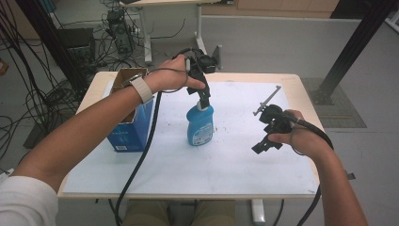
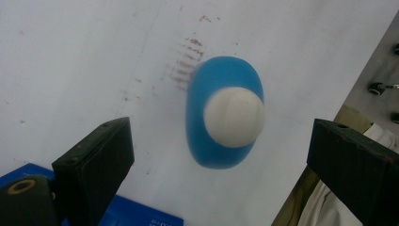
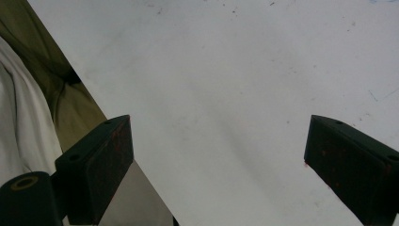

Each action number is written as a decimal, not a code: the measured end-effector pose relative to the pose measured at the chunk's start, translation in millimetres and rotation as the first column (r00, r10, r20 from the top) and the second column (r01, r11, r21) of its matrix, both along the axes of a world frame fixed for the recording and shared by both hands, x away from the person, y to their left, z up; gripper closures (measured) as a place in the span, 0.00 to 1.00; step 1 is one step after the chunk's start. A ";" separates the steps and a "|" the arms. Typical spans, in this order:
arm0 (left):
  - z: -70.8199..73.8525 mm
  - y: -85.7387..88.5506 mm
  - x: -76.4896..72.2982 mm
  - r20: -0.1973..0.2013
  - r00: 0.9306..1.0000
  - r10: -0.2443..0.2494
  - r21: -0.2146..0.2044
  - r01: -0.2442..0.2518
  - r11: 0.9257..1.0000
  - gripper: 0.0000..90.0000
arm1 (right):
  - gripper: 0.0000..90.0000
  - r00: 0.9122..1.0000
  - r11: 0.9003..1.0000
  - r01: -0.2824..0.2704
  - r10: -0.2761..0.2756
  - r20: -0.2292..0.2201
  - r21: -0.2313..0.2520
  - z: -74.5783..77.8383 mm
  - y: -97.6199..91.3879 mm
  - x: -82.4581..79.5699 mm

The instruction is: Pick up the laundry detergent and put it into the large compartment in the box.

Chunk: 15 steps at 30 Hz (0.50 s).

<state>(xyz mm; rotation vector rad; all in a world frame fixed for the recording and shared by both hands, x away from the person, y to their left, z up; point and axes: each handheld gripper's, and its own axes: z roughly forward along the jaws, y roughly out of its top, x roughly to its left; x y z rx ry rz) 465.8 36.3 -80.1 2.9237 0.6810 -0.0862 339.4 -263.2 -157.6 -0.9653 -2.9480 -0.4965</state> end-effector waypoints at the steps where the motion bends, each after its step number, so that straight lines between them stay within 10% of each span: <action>1: -1.7 -1.0 -0.4 0.001 1.000 -0.001 0.001 0.001 1.000 0.09 | 0.09 1.000 1.000 0.000 0.000 0.000 0.000 0.0 0.0 0.0; 15: -16.1 -13.2 -5.0 0.004 1.000 -0.009 0.023 0.009 1.000 0.09 | 0.09 1.000 1.000 0.002 -0.002 -0.003 0.007 -3.4 -3.4 -1.0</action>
